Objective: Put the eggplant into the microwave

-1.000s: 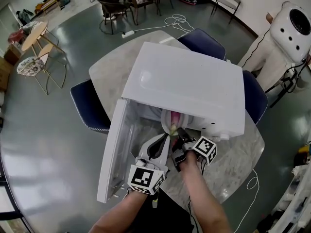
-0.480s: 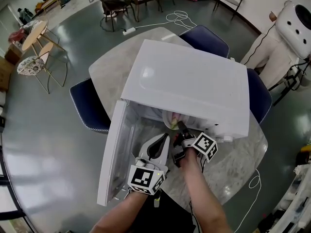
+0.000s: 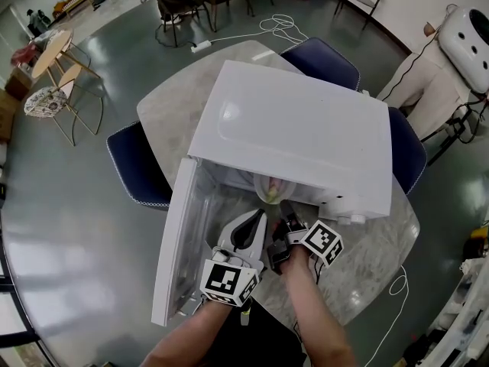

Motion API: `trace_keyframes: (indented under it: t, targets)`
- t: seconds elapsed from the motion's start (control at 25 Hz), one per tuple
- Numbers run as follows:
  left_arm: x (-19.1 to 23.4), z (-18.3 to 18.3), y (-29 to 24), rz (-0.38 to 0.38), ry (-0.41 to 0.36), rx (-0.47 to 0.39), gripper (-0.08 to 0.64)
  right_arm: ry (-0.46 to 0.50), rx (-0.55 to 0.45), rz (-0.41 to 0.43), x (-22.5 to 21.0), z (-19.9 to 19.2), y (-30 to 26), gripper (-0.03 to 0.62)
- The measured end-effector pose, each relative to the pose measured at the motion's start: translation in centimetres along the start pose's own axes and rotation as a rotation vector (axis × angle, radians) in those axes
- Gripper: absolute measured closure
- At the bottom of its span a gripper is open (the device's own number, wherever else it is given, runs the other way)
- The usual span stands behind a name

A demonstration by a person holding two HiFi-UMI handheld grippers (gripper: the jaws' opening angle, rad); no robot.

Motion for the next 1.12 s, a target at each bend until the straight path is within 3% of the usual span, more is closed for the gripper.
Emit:
trace_keyframes:
  t: [0.16, 1.12]
  targets:
    - [0.3, 0.0, -0.1, 0.003, 0.004, 0.002, 0.552, -0.02, 0.013, -0.011, 0.0, -0.3, -0.6, 0.589]
    - [1.4, 0.0, -0.3, 0.023, 0.011, 0.002, 0.552, 0.005, -0.012, 0.082, 1.7, 0.7, -6.0, 0.59]
Point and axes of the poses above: the fingertips, and each gripper's own axes: y backward along the fingers, x to its left, z out of its top, the point moved 6 cm from there along y, backward along the fingers, and after that the axes turned 11 degrees about -x, right-handed, at the moved point
